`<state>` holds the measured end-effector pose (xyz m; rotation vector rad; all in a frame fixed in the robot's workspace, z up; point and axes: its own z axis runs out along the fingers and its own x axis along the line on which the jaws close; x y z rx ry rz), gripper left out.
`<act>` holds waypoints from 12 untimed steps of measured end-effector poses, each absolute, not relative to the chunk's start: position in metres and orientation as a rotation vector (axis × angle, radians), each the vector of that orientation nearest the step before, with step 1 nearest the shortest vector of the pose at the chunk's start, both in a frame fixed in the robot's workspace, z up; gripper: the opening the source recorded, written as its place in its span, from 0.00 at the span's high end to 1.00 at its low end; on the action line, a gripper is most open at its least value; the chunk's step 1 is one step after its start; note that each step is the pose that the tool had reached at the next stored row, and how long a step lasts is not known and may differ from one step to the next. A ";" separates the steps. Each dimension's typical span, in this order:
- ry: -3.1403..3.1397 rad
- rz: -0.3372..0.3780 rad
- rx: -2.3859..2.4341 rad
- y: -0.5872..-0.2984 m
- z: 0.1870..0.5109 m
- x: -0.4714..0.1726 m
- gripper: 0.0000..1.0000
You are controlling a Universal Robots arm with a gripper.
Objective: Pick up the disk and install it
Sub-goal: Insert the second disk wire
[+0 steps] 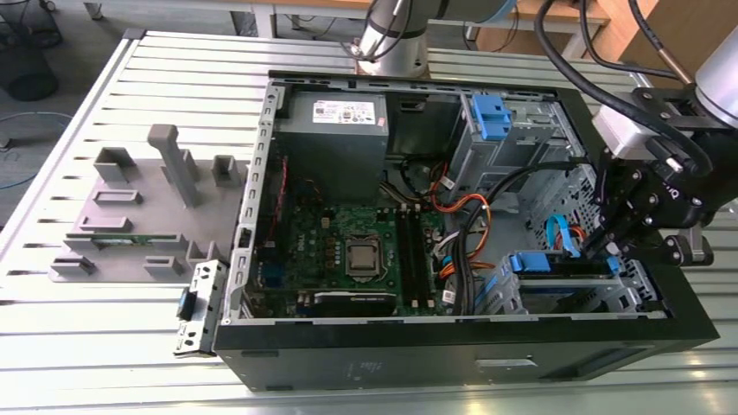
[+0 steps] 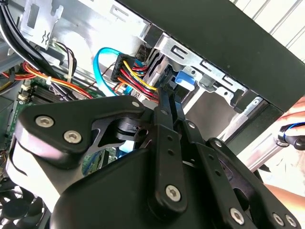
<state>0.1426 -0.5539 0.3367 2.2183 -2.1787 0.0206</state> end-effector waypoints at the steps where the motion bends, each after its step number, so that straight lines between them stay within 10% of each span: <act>1: -2.179 0.021 2.218 -0.554 0.337 0.142 0.84; 12: -2.182 0.028 2.221 -0.554 0.336 0.140 0.84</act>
